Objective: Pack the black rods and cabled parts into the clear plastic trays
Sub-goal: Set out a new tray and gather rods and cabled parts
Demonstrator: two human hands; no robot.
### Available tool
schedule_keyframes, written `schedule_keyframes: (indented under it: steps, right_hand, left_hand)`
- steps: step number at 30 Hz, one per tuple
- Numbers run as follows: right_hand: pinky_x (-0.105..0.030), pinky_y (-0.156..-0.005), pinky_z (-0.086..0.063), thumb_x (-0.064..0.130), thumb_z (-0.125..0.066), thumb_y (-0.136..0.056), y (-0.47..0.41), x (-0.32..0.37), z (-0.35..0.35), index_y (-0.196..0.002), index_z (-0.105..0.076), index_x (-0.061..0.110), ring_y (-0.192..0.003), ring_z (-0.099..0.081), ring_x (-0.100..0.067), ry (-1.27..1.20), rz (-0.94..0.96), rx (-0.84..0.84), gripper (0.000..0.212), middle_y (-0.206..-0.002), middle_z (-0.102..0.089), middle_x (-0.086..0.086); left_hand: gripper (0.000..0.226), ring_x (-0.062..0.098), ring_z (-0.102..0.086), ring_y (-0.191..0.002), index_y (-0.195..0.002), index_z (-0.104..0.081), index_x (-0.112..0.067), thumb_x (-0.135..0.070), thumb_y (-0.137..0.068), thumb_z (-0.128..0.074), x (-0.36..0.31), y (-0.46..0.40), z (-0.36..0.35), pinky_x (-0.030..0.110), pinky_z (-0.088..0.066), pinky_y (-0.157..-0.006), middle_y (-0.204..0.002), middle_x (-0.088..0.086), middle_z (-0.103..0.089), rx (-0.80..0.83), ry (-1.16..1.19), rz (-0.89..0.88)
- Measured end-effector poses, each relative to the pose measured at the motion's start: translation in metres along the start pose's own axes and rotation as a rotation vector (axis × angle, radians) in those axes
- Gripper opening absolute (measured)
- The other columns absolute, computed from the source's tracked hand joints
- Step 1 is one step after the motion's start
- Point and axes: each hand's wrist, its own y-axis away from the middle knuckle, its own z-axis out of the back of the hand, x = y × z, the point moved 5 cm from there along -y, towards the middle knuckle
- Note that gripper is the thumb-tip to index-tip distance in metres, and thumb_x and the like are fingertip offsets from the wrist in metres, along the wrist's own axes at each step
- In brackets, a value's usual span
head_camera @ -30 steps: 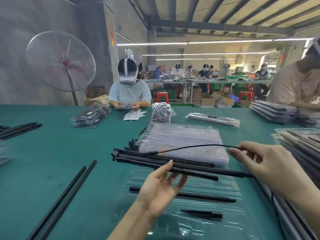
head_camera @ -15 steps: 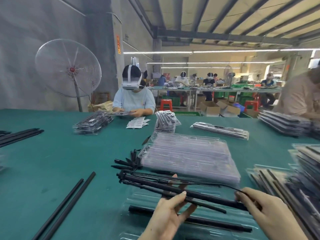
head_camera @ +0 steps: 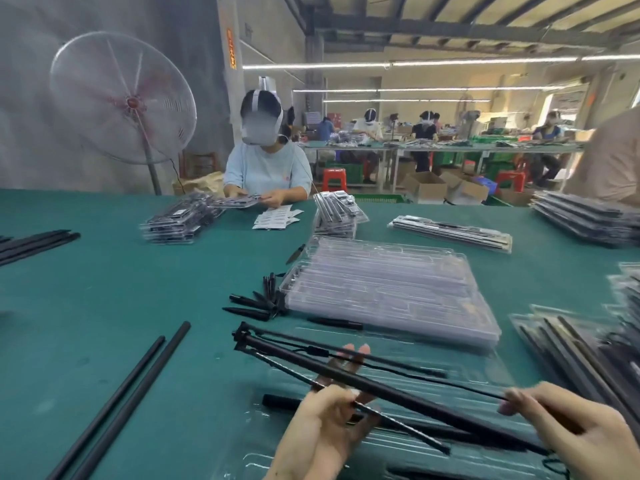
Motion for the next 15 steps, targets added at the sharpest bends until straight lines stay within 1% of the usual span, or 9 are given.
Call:
schedule_keyframes:
  steps: [2,4,6,8,9,10,12,14,15]
  right_hand:
    - [-0.012,-0.045,-0.035,0.039,-0.076,-0.073,-0.001,-0.005,0.0,-0.054,-0.07,0.03,-0.043,-0.045,-0.01,0.1,0.0,-0.039,0.023,-0.047,-0.056,0.01]
    - [-0.01,-0.054,-0.039,0.032,-0.076,-0.075,-0.002,-0.007,0.0,-0.054,-0.069,0.032,-0.055,-0.054,-0.008,0.223,0.049,-0.059,0.022,-0.056,-0.06,0.015]
    - [-0.006,-0.055,-0.038,0.031,-0.075,-0.077,-0.001,-0.009,0.001,-0.058,-0.067,0.031,-0.056,-0.054,-0.004,0.285,0.094,-0.057,0.021,-0.063,-0.06,0.017]
    - [-0.01,-0.056,-0.039,0.031,-0.063,-0.077,-0.002,-0.012,0.002,-0.062,-0.064,0.035,-0.057,-0.052,-0.004,0.337,0.11,-0.016,0.015,-0.067,-0.059,0.015]
    - [-0.012,-0.057,-0.039,0.033,-0.06,-0.078,-0.002,-0.011,0.001,-0.065,-0.063,0.037,-0.059,-0.051,-0.003,0.384,0.122,0.012,0.014,-0.071,-0.058,0.014]
    - [-0.011,-0.06,-0.039,0.035,-0.058,-0.081,-0.001,-0.012,0.0,-0.069,-0.065,0.035,-0.062,-0.051,-0.001,0.417,0.144,0.05,0.014,-0.075,-0.058,0.015]
    - [-0.005,-0.068,-0.039,0.042,-0.048,-0.086,-0.002,-0.008,0.001,-0.081,-0.073,0.034,-0.072,-0.054,0.006,0.397,0.166,0.127,0.027,-0.087,-0.06,0.021]
    - [-0.008,-0.075,-0.041,0.05,-0.038,-0.091,-0.001,0.002,0.003,-0.098,-0.068,0.051,-0.081,-0.057,0.01,0.28,0.126,0.214,0.031,-0.091,-0.064,0.028]
    - [-0.011,-0.078,-0.041,0.052,-0.031,-0.093,0.0,0.006,0.003,-0.109,-0.062,0.055,-0.084,-0.058,0.01,0.268,0.145,0.234,0.035,-0.09,-0.067,0.028]
  left_hand:
    - [0.063,0.017,-0.064,-0.059,-0.117,-0.064,-0.013,0.011,-0.061,-0.049,0.001,0.0,-0.001,0.027,-0.056,-0.054,-0.117,-0.001,-0.069,0.011,0.074,0.026]
    - [0.066,0.016,-0.058,-0.054,-0.116,-0.065,-0.013,0.015,-0.06,-0.045,0.002,0.001,-0.002,0.025,-0.054,-0.051,-0.117,0.002,-0.069,0.021,0.1,0.026]
    - [0.065,0.019,-0.057,-0.062,-0.115,-0.065,-0.013,0.016,-0.06,-0.044,0.002,0.002,-0.002,0.024,-0.053,-0.051,-0.116,0.005,-0.069,0.015,0.045,0.002]
    - [0.061,0.02,-0.059,-0.068,-0.114,-0.064,-0.013,0.016,-0.063,-0.046,0.0,0.003,-0.001,0.024,-0.053,-0.053,-0.115,0.008,-0.069,-0.005,-0.049,-0.024]
    - [0.059,0.019,-0.06,-0.067,-0.114,-0.064,-0.014,0.016,-0.066,-0.047,0.0,0.004,0.0,0.023,-0.054,-0.054,-0.114,0.009,-0.07,-0.017,-0.088,-0.032]
    - [0.057,0.018,-0.061,-0.066,-0.115,-0.064,-0.015,0.015,-0.069,-0.049,0.0,0.004,0.0,0.023,-0.054,-0.054,-0.113,0.009,-0.07,-0.03,-0.118,-0.038]
    - [0.053,0.019,-0.062,-0.068,-0.115,-0.064,-0.019,0.013,-0.074,-0.053,0.0,0.005,-0.001,0.023,-0.053,-0.054,-0.108,0.009,-0.071,-0.077,-0.145,-0.051]
    - [0.047,0.021,-0.063,-0.071,-0.116,-0.064,-0.019,0.012,-0.083,-0.053,0.002,0.006,-0.002,0.024,-0.054,-0.055,-0.096,0.01,-0.071,-0.134,-0.104,-0.082]
    - [0.042,0.021,-0.064,-0.071,-0.116,-0.063,-0.019,0.009,-0.086,-0.053,0.003,0.007,-0.004,0.025,-0.056,-0.057,-0.09,0.011,-0.07,-0.154,-0.07,-0.1]
